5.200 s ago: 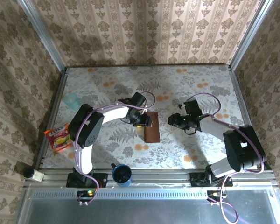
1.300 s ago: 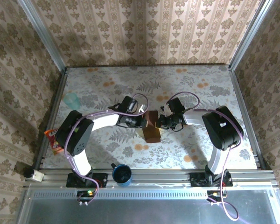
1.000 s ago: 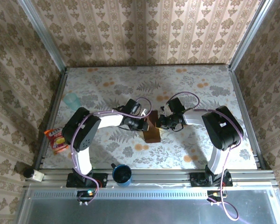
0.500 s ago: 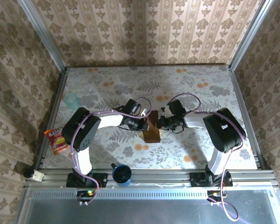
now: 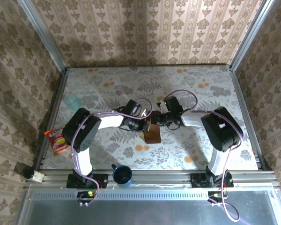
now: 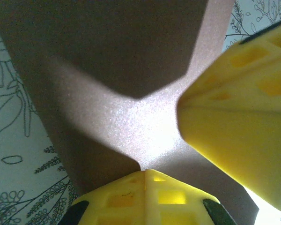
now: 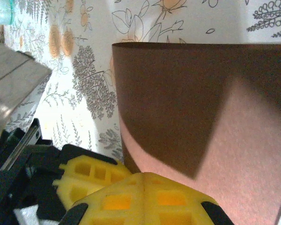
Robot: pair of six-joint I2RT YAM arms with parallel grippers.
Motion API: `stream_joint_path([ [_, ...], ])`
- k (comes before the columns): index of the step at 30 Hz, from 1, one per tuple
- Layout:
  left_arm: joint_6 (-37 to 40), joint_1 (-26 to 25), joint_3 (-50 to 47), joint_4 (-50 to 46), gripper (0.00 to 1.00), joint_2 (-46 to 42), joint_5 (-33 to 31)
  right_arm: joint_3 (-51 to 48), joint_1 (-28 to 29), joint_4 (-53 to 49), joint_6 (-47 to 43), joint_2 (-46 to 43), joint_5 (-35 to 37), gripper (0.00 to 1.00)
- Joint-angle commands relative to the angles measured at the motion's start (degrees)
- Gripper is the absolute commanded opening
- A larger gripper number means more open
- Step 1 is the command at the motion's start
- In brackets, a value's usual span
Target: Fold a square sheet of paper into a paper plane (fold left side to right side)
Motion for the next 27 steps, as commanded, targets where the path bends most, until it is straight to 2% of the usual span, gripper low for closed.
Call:
stream_joint_path([
  [1, 1.4, -0.2, -1.8, -2.7, 0.00, 2.1, -2.0, 2.0, 0.4, -0.4, 0.3, 2.3, -0.8, 0.00],
  [17, -0.6, -0.8, -4.6, -0.6, 0.00, 0.3, 1.9, 3.4, 0.2, -12.6, -0.2, 7.5, 9.4, 0.00],
  [27, -3.2, -3.5, -10.9, -0.9, 0.00, -4.4, 3.3, 2.5, -1.1, -13.0, 0.6, 8.0, 10.2, 0.00],
])
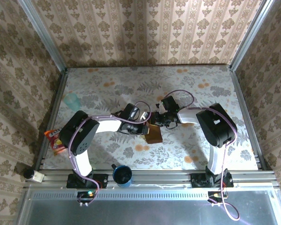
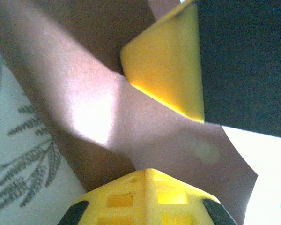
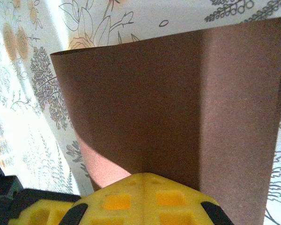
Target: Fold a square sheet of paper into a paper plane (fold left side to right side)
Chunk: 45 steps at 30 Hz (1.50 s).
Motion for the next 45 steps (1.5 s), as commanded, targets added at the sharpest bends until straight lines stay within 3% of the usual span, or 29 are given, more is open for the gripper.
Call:
stream_joint_path([
  [1, -2.0, -2.5, -4.0, -7.7, 0.00, -0.9, 2.1, -1.6, -1.1, -6.3, 0.4, 3.6, 7.3, 0.00],
  [34, -8.2, -8.2, -11.6, -6.6, 0.00, -8.3, 0.5, -2.4, -1.5, -5.4, 0.6, 4.0, 7.4, 0.00],
  [39, -7.6, -6.7, -10.1, -6.9, 0.00, -10.8, 0.4, -3.3, -1.4, -3.8, 0.7, 3.2, 6.8, 0.00],
  [45, -2.2, -1.2, -3.2, -9.2, 0.00, -11.5, -0.3, -4.0, -1.3, -3.0, 0.4, 2.0, 6.6, 0.00],
])
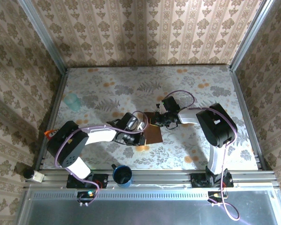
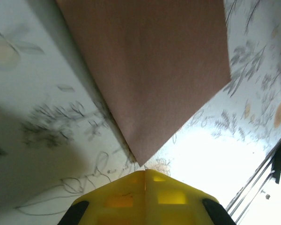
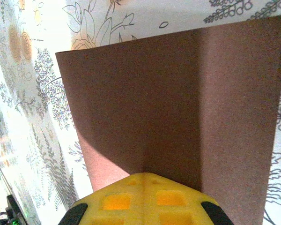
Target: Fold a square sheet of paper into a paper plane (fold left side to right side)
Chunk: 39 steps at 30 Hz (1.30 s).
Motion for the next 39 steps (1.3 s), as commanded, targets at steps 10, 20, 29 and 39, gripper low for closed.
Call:
stream_joint_path([
  [10, 9.6, 4.2, 14.5, -3.7, 0.00, 9.6, -1.2, -2.8, -0.9, -5.9, -0.2, 2.1, 8.1, 0.00],
  [20, 9.4, 4.2, 15.9, -4.7, 0.00, 15.2, -3.1, -3.2, -0.7, -2.8, -0.2, 1.0, 5.5, 0.00],
  [29, 6.5, 2.8, 13.4, -4.4, 0.00, 16.2, -5.2, -5.0, -0.7, -1.6, -1.7, -8.8, 6.7, 0.00],
  [39, 2.7, 1.3, 11.8, -0.5, 0.00, 15.4, -5.2, -14.2, 2.2, 4.0, 3.3, -16.0, -0.2, 0.00],
])
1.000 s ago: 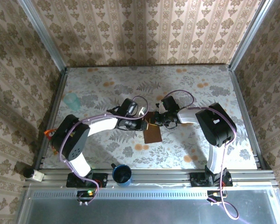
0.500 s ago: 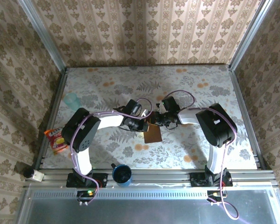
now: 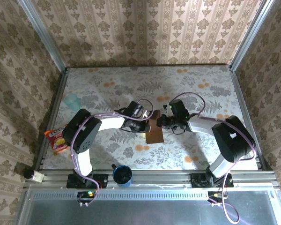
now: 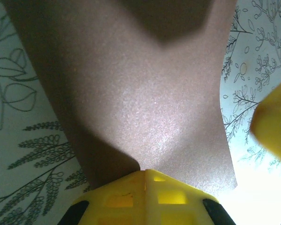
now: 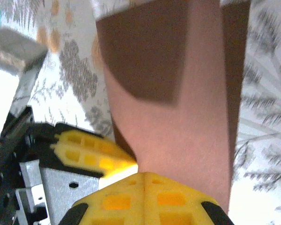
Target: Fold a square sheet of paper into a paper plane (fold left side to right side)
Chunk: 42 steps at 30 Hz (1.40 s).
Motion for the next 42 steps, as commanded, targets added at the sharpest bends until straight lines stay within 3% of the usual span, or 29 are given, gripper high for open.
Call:
stream_joint_path([
  [1, -2.3, -1.4, -2.3, -1.3, 0.00, 1.1, -2.4, -2.6, 1.8, 3.2, 2.9, 0.0, -4.8, 0.00],
  [13, -4.0, -1.5, -3.5, 1.9, 0.00, -0.4, -1.1, -4.5, 2.8, 2.2, 2.4, 5.1, -3.7, 0.00],
  [25, 0.5, 1.7, 0.0, 6.5, 0.00, -1.4, 8.3, -3.5, 2.7, -7.4, -2.9, 7.1, 3.0, 0.00],
  [42, 2.9, 2.6, 2.0, 3.1, 0.00, 3.0, 5.4, -2.2, 2.7, -11.2, -4.8, 8.4, 5.4, 0.00],
])
